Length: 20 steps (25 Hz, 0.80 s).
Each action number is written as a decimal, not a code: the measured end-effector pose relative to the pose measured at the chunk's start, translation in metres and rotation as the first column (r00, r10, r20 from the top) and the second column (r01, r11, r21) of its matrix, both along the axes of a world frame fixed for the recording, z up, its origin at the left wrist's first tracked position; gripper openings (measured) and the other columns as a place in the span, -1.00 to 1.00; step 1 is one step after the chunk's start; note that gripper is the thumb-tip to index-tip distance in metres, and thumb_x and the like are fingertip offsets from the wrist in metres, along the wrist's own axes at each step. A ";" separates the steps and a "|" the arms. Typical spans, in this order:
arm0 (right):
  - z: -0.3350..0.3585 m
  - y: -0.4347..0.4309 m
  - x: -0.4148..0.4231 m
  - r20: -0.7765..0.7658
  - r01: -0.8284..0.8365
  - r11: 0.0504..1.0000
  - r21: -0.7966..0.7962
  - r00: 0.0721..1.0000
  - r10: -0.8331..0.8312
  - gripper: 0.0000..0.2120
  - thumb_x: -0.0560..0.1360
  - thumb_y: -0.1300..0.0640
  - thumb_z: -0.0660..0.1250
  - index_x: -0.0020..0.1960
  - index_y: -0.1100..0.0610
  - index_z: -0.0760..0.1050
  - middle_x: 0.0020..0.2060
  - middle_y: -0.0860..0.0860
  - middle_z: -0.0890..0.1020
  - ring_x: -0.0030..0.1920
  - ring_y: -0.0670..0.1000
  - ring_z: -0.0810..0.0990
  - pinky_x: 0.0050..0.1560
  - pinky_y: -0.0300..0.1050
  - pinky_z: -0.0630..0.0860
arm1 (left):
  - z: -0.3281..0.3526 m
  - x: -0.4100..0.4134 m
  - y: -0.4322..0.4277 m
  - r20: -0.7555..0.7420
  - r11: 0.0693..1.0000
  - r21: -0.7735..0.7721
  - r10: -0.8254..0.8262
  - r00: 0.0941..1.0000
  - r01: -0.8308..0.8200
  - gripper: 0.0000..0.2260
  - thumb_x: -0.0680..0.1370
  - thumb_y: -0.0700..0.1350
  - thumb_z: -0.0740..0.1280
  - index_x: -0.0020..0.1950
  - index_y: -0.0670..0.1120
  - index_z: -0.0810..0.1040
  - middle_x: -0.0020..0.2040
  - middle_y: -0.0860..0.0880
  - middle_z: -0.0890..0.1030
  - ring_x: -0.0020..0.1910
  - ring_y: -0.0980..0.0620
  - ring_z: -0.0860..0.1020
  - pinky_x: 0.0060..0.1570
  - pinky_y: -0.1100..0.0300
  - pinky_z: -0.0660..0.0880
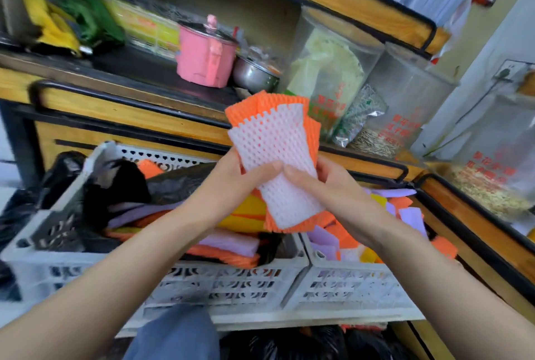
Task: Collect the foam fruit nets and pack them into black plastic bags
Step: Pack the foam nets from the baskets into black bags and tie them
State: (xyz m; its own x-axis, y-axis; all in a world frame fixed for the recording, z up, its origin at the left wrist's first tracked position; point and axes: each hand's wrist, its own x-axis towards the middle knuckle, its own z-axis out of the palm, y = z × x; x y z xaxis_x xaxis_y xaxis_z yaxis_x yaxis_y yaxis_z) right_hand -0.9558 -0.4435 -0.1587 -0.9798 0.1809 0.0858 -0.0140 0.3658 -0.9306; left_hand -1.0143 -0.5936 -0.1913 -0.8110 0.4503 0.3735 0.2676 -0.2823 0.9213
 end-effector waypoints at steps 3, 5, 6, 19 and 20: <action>-0.002 -0.028 -0.021 0.035 -0.007 0.996 0.084 0.999 0.004 -0.44 0.24 -0.10 0.53 0.15 0.13 0.52 0.02 -0.01 0.67 -0.01 -0.08 0.64 -0.07 -0.18 0.57 | -0.012 -0.017 -0.043 -0.021 0.997 -0.080 -0.024 0.999 0.022 -0.80 0.51 -0.14 0.36 0.14 -0.02 0.52 -0.02 0.20 0.65 -0.04 0.32 0.59 -0.12 0.43 0.48; -0.003 -0.043 -0.037 0.018 0.028 0.992 0.123 0.999 -0.031 -0.56 0.30 0.02 0.54 0.11 0.15 0.54 -0.01 0.01 0.67 -0.11 -0.10 0.64 -0.13 -0.26 0.55 | -0.024 -0.031 -0.074 -0.137 0.962 -0.233 0.113 0.984 -0.142 -0.67 0.48 0.02 0.40 0.21 0.00 0.49 0.09 0.18 0.63 0.09 0.26 0.56 0.10 0.29 0.47; -0.004 -0.047 -0.045 -0.002 0.068 0.990 0.125 0.998 -0.069 -0.61 0.34 0.06 0.52 0.11 0.15 0.55 -0.02 0.02 0.67 -0.15 -0.11 0.62 -0.18 -0.29 0.54 | -0.030 -0.038 -0.090 -0.259 0.900 -0.309 0.231 0.938 -0.306 -0.63 0.48 0.05 0.39 0.25 -0.01 0.47 0.16 0.15 0.58 0.14 0.22 0.52 0.18 0.25 0.41; -0.032 -0.089 -0.063 0.050 -0.179 0.554 0.813 0.969 0.240 -0.45 0.34 -0.10 0.47 0.27 -0.17 0.35 0.06 -0.33 0.45 0.08 -0.16 0.44 0.03 -0.31 0.35 | -0.047 -0.076 -0.186 0.083 0.814 -0.230 0.563 0.822 -0.534 -0.73 0.60 -0.08 0.25 -0.22 -0.22 0.50 -0.37 -0.05 0.57 -0.44 0.22 0.52 -0.30 0.38 0.43; -0.033 -0.090 -0.065 0.106 -0.213 0.425 0.880 0.959 0.262 -0.42 0.35 -0.13 0.45 0.32 -0.15 0.33 0.12 -0.30 0.45 0.14 -0.12 0.41 0.07 -0.25 0.35 | -0.045 -0.075 -0.187 0.208 0.846 -0.144 0.533 0.820 -0.514 -0.75 0.60 -0.08 0.24 -0.18 -0.22 0.49 -0.34 -0.05 0.58 -0.38 0.16 0.57 -0.23 0.28 0.49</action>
State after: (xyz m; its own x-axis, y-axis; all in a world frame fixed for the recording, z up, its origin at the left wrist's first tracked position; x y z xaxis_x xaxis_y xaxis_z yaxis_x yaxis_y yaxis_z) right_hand -1.0207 -0.5333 -0.1920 -0.9626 -0.2540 0.0946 -0.2637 0.9582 -0.1107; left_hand -1.0896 -0.7803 -0.2364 -0.9906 -0.0473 0.1284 0.1321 -0.0857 0.9875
